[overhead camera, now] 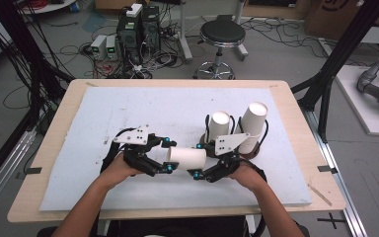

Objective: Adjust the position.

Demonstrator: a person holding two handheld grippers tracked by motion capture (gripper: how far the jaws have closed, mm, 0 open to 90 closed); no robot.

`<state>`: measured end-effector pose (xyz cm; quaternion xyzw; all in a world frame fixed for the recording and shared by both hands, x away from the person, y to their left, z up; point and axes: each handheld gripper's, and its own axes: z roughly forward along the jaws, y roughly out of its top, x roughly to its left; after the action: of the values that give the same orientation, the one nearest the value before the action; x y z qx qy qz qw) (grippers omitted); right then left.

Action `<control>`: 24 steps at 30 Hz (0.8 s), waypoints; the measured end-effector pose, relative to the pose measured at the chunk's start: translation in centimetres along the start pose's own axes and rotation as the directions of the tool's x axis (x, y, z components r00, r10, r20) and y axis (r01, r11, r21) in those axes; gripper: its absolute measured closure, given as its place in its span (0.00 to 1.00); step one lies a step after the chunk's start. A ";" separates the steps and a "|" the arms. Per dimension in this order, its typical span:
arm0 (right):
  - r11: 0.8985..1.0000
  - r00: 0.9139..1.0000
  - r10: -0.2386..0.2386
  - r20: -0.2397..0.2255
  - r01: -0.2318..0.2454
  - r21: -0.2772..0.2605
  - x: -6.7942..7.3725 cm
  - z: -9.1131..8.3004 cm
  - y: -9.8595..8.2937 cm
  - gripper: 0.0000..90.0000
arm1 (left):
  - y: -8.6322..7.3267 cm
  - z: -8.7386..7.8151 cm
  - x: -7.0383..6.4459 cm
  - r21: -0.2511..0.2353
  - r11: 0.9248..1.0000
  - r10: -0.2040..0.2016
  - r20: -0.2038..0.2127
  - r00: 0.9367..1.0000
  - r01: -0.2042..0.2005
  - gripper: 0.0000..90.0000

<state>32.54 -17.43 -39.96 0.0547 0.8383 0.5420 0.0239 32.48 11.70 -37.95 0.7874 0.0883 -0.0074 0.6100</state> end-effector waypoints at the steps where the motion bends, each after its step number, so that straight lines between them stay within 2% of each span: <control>1: 1.000 1.000 -0.002 0.001 0.002 0.002 0.0 0.0 0.0 0.35 | 0.0 0.0 0.0 0.007 1.000 0.003 0.005 1.000 -0.003 0.31; 3: 1.000 1.000 -0.007 0.000 0.007 0.013 0.0 0.1 0.0 0.36 | -0.1 0.2 0.0 0.016 1.000 0.002 0.010 1.000 -0.002 0.31; 5: 1.000 1.000 -0.009 -0.008 0.009 0.023 0.2 0.2 0.0 0.37 | -0.3 0.3 0.1 0.020 1.000 0.010 0.036 0.999 -0.010 0.38; 8: 1.000 1.000 -0.010 -0.023 0.011 0.024 0.1 0.1 0.0 0.36 | -0.4 0.1 0.2 0.006 1.000 0.010 0.067 0.998 -0.010 0.40; 10: 1.000 0.999 0.014 -0.036 -0.014 0.000 0.1 0.1 0.0 0.31 | -0.3 -0.1 0.2 -0.017 1.000 0.010 0.080 0.997 -0.008 0.40; 13: 0.996 0.997 0.055 -0.054 -0.059 -0.071 0.0 -0.2 0.2 0.23 | -0.2 -0.4 0.1 -0.055 0.998 0.025 0.089 0.996 -0.020 0.40; 17: 0.989 0.993 0.097 -0.061 -0.103 -0.106 -0.1 -0.6 0.2 0.22 | -0.1 -0.5 0.1 -0.075 0.997 0.035 0.091 0.995 -0.029 0.40; 19: 0.990 0.993 0.085 -0.079 -0.094 -0.109 -0.1 -0.5 0.2 0.23 | -0.2 -0.4 0.1 -0.068 0.997 0.035 0.093 0.995 -0.028 0.40; 20: 0.990 0.993 0.077 -0.092 -0.087 -0.108 0.0 -0.5 0.3 0.27 | -0.2 -0.3 0.1 -0.061 0.998 0.034 0.096 0.995 -0.028 0.40; 24: 0.994 0.997 0.045 -0.067 -0.051 -0.092 -0.1 -0.7 0.2 0.32 | -0.5 0.1 0.1 -0.012 1.000 0.019 0.080 0.997 -0.018 0.39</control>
<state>32.54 -17.95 -39.50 0.0558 0.8107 0.5826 -0.0139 32.53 11.75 -38.51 0.7838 0.0564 -0.0329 0.6176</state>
